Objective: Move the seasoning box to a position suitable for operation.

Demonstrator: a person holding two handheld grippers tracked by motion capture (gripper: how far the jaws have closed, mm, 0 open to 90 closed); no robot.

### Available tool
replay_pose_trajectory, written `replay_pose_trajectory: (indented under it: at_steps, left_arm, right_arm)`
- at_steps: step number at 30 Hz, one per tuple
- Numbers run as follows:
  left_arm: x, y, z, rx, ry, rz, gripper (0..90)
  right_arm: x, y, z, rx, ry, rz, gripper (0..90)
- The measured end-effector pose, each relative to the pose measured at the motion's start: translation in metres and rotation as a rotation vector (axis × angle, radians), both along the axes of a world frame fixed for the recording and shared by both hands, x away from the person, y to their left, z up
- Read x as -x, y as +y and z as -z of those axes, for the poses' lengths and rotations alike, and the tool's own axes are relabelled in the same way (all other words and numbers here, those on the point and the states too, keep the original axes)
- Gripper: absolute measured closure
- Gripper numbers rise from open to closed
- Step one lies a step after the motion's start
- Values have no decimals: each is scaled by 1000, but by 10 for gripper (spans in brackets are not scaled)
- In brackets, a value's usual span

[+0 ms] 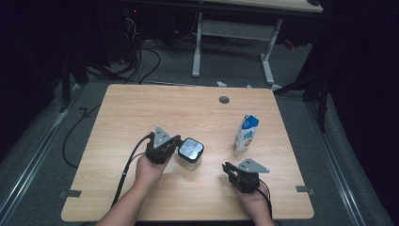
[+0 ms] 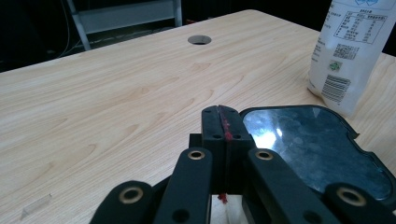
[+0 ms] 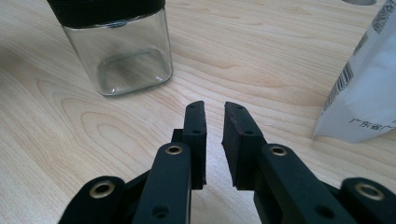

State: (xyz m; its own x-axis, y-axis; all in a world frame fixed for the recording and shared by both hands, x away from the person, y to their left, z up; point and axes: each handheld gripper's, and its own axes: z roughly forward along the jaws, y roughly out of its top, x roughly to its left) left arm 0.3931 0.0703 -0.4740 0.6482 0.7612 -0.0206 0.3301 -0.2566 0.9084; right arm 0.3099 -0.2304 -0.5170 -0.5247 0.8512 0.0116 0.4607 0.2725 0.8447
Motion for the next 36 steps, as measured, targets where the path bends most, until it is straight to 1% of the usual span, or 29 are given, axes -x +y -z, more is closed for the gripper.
replay_pose_trajectory:
  at_steps: [3,6,9,11,13,17,19,22,28,36]
  left_arm:
    - [-1,0,0,4,2,1,900]
    - [-1,0,1,7,-2,0,900]
    - [-2,1,1,15,3,6,900]
    - [-2,1,2,13,-2,6,900]
    - [-2,1,2,15,-1,5,900]
    - [-3,3,3,22,-2,-2,900]
    - [-3,4,4,24,-2,-5,900]
    - [-2,3,4,27,-3,0,900]
    - [-2,2,4,30,-9,3,900]
    - [-2,2,5,38,-9,4,900]
  right_arm:
    - [1,3,-1,6,-15,1,796]
    - [0,7,-1,3,-20,-6,805]
    - [0,12,-3,16,-31,-16,819]
    - [-1,15,-4,9,-33,-18,824]
    - [-2,18,-5,20,-39,-23,828]
    - [-4,22,-8,14,-52,-35,830]
    - [-5,24,-9,10,-52,-37,829]
    - [-5,27,-11,28,-53,-50,829]
    - [-7,30,-14,32,-59,-53,829]
    - [-7,34,-11,33,-51,-59,829]
